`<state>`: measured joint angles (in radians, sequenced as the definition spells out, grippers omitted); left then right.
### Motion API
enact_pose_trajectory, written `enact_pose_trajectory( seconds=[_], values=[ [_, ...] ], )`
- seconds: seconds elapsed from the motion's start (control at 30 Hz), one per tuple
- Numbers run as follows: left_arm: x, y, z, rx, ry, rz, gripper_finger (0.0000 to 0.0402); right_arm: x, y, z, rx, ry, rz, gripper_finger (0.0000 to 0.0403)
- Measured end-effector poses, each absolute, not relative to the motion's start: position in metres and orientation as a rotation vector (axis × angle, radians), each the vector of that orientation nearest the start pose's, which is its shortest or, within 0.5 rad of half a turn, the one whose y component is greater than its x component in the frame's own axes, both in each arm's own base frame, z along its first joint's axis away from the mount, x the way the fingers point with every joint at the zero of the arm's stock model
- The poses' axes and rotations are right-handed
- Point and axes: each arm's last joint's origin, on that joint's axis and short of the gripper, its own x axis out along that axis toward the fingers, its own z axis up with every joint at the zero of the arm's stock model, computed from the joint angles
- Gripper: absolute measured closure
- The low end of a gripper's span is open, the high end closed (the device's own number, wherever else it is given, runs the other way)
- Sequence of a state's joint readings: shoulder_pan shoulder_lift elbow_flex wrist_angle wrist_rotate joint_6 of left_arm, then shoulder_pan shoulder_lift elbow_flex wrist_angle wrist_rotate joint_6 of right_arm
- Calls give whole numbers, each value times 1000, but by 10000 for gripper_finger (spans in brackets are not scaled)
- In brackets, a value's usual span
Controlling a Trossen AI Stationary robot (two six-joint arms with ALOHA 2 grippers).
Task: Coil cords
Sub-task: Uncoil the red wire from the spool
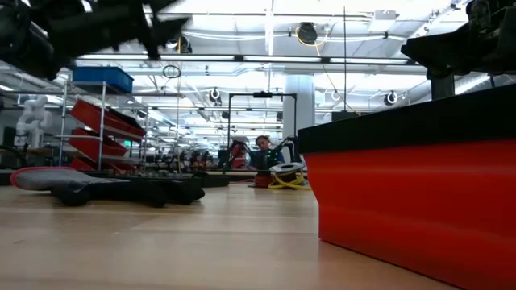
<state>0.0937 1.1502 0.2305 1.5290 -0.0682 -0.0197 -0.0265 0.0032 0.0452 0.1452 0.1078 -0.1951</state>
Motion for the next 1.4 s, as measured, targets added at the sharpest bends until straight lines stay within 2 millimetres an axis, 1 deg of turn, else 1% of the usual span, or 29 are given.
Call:
enact_pose_trajectory(
  seconds=[0.03,0.13,0.23,0.37,0.43,0.53,0.63,0.7,0.8,0.9,1.07,1.17,1.23,1.4],
  values=[
    [185,19,250,11,-671,129,132,93,-6,192,-187,-173,-152,289],
    [186,18,277,86,-754,83,132,93,-6,193,-187,-173,-152,289],
    [192,17,298,142,-719,80,132,93,-6,193,-187,-174,-151,289],
    [203,19,322,234,-512,101,132,93,-6,193,-186,-181,-152,289],
    [208,20,335,269,-369,119,132,93,-6,193,-186,-182,-152,289],
    [212,22,349,297,-116,150,132,93,-5,194,-168,-192,-149,289],
    [209,23,360,300,82,168,132,91,-5,201,-94,-275,-145,289],
    [207,23,363,293,165,164,132,89,-5,209,-16,-360,-133,289],
    [204,23,361,250,258,156,132,84,-5,219,99,-480,-107,289],
    [202,22,356,214,326,152,132,82,-5,222,178,-527,-81,289],
    [199,22,337,160,508,143,132,75,-5,233,106,-649,-95,289],
    [200,22,324,129,602,139,132,70,-5,245,60,-681,-111,289],
    [203,22,313,120,648,137,132,68,-5,255,19,-671,-122,289],
    [214,23,286,106,731,128,132,73,-5,282,-74,-577,-150,289]
  ],
)
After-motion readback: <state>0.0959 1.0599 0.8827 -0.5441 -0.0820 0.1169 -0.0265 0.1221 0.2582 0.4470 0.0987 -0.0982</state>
